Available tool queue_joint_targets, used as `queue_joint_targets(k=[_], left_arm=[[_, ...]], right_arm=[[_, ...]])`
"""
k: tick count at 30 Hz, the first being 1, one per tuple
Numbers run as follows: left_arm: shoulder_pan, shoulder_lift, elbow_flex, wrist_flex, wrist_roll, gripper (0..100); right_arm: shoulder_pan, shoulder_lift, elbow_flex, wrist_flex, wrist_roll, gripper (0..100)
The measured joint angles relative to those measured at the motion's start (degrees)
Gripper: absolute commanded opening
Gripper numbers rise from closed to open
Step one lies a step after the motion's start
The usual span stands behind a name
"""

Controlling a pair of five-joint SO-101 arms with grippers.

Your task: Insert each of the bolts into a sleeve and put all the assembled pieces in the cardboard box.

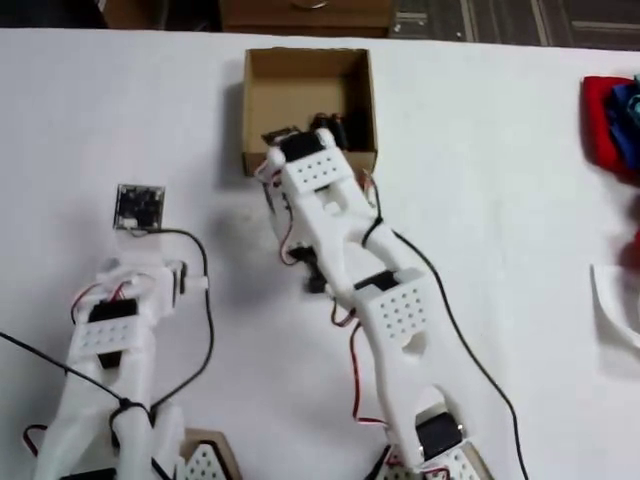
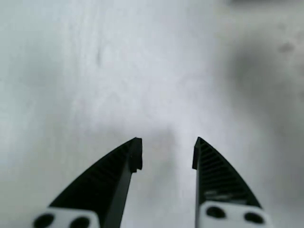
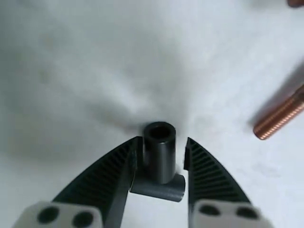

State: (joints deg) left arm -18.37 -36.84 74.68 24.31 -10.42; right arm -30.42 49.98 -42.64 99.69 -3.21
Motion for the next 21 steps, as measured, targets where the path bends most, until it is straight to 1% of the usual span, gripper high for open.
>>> queue_joint_targets(k=[3, 8, 13, 15, 18, 19, 21], left_arm=[[0.09, 0.00, 0.00, 0.00, 0.00, 20], [0.09, 0.00, 0.00, 0.00, 0.00, 20], [0.00, 0.00, 0.00, 0.00, 0.00, 20], [0.09, 0.00, 0.00, 0.00, 0.00, 20], [0.00, 0.00, 0.00, 0.00, 0.00, 20], [0.00, 0.00, 0.00, 0.00, 0.00, 20], [0.00, 0.00, 0.00, 0.00, 0.00, 20]], right_arm=[[0.88, 0.00, 0.00, 0.00, 0.00, 23.1], [1.58, 0.00, 0.79, 0.18, 4.75, 23.3], [1.41, 0.00, 2.81, 0.18, 5.71, 22.8], [1.49, 0.00, 2.81, 0.18, 5.71, 18.5], [1.41, 0.00, 2.81, 0.18, 5.71, 3.3], [1.41, 0.00, 2.81, 0.18, 5.71, 0.8], [1.49, 0.00, 2.81, 0.18, 5.80, 4.9]])
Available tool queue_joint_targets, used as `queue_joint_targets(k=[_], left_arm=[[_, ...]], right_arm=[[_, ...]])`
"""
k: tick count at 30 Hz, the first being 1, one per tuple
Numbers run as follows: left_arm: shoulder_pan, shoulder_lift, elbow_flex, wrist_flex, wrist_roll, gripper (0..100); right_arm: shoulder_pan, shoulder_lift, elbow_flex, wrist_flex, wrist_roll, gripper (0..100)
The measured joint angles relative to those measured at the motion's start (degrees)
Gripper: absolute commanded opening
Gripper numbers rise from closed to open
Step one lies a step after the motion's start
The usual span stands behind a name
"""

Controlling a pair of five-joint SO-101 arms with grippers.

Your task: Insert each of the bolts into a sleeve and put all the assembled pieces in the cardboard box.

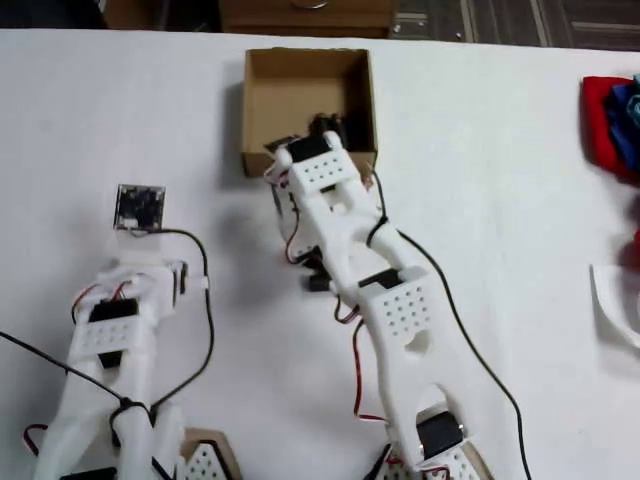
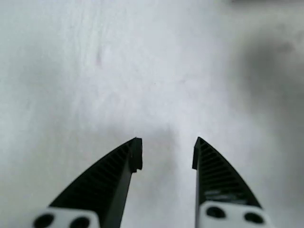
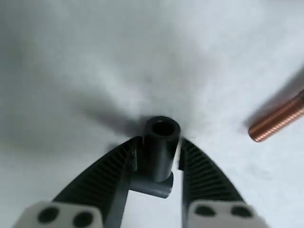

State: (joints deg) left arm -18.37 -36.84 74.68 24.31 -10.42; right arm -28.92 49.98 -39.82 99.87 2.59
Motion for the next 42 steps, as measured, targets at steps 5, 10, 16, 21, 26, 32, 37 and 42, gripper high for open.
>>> queue_joint_targets(k=[5, 10, 16, 21, 26, 32, 37, 42], left_arm=[[0.00, 0.00, 0.00, 0.00, 0.00, 20], [0.00, 0.00, 0.00, 0.00, 0.00, 20], [0.00, 0.00, 0.00, 0.00, 0.00, 20], [0.00, 0.00, 0.00, 0.00, 0.00, 20], [0.00, 0.00, 0.00, 0.00, 0.00, 20], [0.00, 0.00, 0.00, 0.00, 0.00, 20], [0.00, 0.00, -0.09, 0.09, 0.00, 20], [6.07, 0.00, -6.77, 8.00, -8.88, 20]], right_arm=[[0.09, 0.00, 0.00, 0.00, 0.00, 6.8], [-0.18, 0.00, 0.00, 0.00, 0.00, 16.3], [-0.09, 0.00, 0.00, -0.26, 0.18, 9.5], [0.00, 0.00, 0.00, -2.29, 0.18, 8.7], [0.09, 0.26, 0.26, -2.99, 0.18, 2.9], [1.32, 1.23, -0.26, -2.81, 0.26, 2.2], [4.31, -2.90, -1.67, 0.09, 4.31, 2.1], [11.87, -21.36, 5.80, 0.09, 5.80, 2.1]])
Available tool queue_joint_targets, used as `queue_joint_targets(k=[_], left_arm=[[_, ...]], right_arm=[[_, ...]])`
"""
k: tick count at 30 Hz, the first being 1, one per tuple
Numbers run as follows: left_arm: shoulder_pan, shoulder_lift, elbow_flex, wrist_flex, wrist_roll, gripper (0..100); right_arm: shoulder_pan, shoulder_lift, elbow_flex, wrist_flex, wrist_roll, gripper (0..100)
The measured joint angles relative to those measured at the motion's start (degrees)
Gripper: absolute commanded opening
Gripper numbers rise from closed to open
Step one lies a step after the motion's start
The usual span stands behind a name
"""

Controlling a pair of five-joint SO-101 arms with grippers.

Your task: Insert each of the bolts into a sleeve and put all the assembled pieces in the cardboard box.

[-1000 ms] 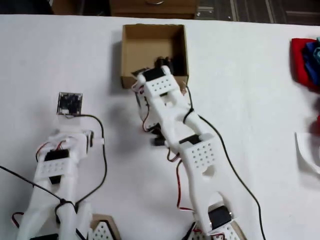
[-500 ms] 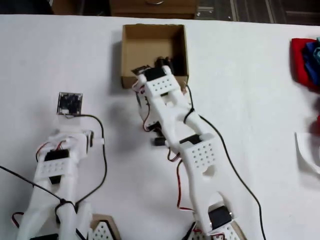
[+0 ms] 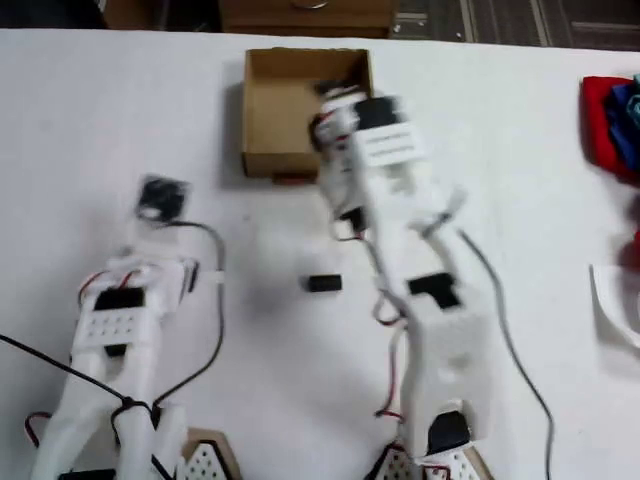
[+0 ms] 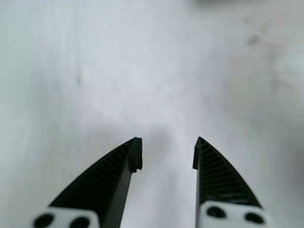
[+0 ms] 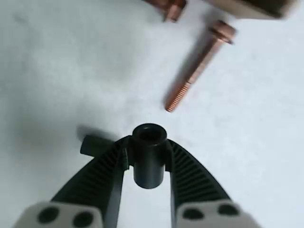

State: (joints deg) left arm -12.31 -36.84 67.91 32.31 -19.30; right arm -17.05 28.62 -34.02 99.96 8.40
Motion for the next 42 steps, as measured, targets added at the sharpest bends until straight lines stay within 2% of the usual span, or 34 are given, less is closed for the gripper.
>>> queue_joint_targets(k=[5, 10, 16, 21, 25, 28, 31, 35, 42], left_arm=[[11.78, 3.34, -11.96, 7.74, -11.87, 20], [17.49, 20.75, -31.38, 16.53, -17.23, 20], [20.40, 51.43, -62.59, 38.07, -20.48, 20], [23.91, 69.63, -90.29, 56.18, -21.89, 20], [25.93, 79.03, -107.87, 66.11, -32.26, 20], [26.73, 84.04, -117.36, 67.96, -43.60, 20], [26.64, 88.26, -124.22, 67.87, -50.46, 20], [26.64, 93.27, -131.34, 66.81, -53.54, 20], [26.64, 101.36, -142.24, 63.30, -53.80, 20]], right_arm=[[10.20, -16.88, 15.38, 0.00, 3.34, 2.1], [18.81, -25.67, 30.15, -3.60, 4.04, 2.1], [24.70, -29.98, 43.60, -12.48, 4.04, 2.2], [26.37, -30.24, 49.93, -21.80, 4.04, 2.2], [26.37, -30.24, 53.54, -26.37, 4.04, 2.2], [26.37, -30.24, 53.89, -27.34, 4.04, 2.2], [26.37, -30.24, 54.33, -27.52, 4.04, 2.2], [26.37, -30.24, 54.33, -27.52, 4.04, 2.2], [26.37, -30.24, 54.33, -27.52, 4.04, 2.2]])
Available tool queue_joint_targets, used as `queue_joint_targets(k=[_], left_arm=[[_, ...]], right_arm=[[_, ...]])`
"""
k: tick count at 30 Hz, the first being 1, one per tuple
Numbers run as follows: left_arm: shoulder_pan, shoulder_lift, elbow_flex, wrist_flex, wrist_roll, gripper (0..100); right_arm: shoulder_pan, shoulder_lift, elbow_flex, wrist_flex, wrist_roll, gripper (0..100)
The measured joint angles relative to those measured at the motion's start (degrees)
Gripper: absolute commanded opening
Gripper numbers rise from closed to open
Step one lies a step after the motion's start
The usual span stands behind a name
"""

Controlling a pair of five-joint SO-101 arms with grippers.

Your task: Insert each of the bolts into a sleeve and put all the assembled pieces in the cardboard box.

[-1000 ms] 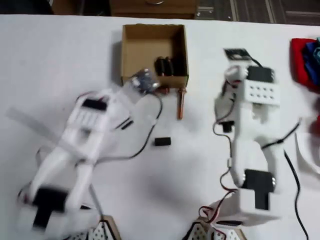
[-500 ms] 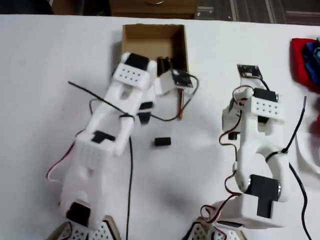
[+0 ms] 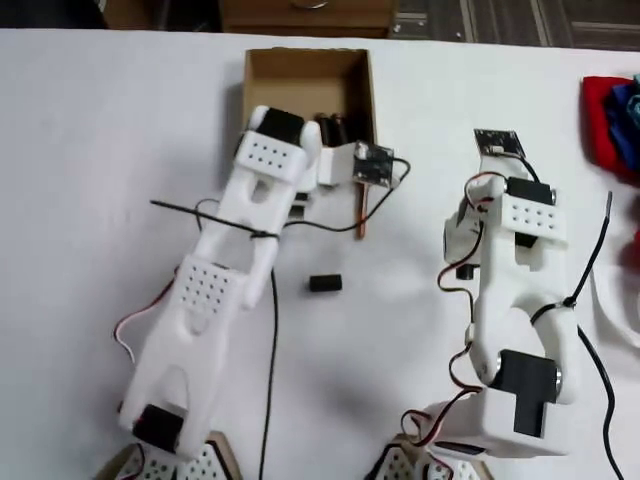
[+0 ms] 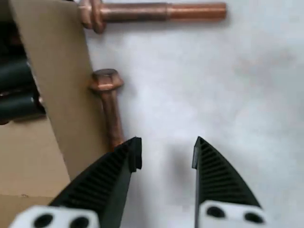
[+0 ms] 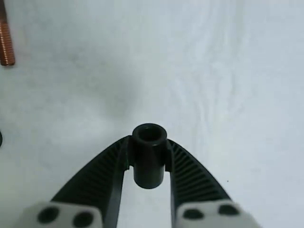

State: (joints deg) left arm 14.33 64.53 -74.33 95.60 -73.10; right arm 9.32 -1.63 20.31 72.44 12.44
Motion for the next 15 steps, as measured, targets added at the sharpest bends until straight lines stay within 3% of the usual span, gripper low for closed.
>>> queue_joint_targets(k=[15], left_arm=[[0.00, 14.51, -18.73, -3.96, 0.00, 20]], right_arm=[[0.00, 0.00, 0.00, 0.00, 0.00, 2.2]])
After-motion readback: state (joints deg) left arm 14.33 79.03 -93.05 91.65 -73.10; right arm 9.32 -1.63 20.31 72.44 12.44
